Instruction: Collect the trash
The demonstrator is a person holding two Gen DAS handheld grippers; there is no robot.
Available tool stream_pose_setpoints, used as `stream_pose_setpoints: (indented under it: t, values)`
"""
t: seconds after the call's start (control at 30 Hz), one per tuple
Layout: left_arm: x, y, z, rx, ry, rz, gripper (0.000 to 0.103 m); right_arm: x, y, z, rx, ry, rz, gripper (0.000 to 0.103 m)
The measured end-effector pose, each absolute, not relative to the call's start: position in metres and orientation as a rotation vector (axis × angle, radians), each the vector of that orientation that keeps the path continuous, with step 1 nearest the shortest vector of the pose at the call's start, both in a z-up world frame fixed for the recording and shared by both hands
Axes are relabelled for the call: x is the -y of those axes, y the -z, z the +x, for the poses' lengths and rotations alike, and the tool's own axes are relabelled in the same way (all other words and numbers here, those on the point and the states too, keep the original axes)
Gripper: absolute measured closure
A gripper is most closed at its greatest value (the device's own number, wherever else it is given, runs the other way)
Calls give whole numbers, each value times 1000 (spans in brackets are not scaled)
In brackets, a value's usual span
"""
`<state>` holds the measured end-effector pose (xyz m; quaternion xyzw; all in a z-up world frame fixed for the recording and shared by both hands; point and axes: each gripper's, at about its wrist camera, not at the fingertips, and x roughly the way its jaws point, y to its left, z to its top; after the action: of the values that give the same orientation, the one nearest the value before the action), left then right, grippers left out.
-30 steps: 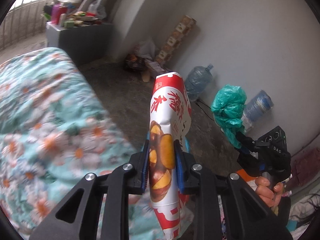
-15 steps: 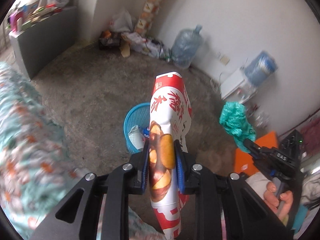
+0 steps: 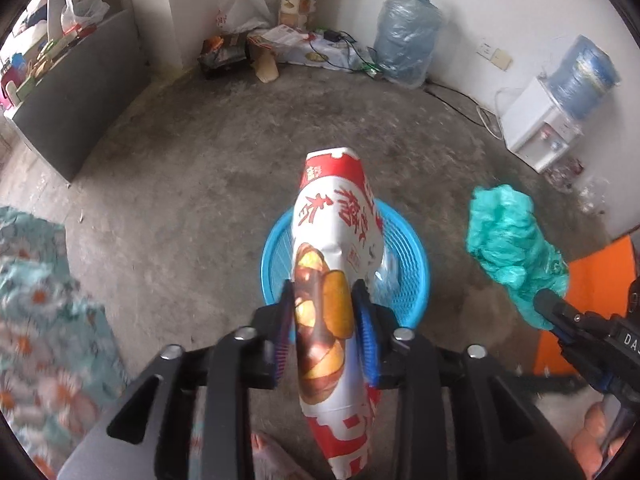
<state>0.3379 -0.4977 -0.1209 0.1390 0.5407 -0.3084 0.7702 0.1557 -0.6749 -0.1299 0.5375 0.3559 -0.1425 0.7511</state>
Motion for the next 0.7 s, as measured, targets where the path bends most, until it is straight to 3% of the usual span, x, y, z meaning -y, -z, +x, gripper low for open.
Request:
stream_pose_setpoints:
  t: [0.07,0.1,0.2,0.3,0.57,0.7]
  values:
    - [505,138,349,-1195,641,270,34,678,146,186,-839,345,1145,67]
    - [506,145,352,-1208,623,263,32,680,159,197,-866,356,1142,52]
    - [506,153,356,-1242,604,265,32,684,195,212,-954,407,1159,49]
    - [490,140,354,-1236,651,177,32,684,205,191,-918,435,1217,49]
    - [442,73,336,-1133,752,52,32,670,168,148,-862,439,1118,46]
    - [398,20,307,-1031,793,10,25,644,116,141,-818,418,931,34]
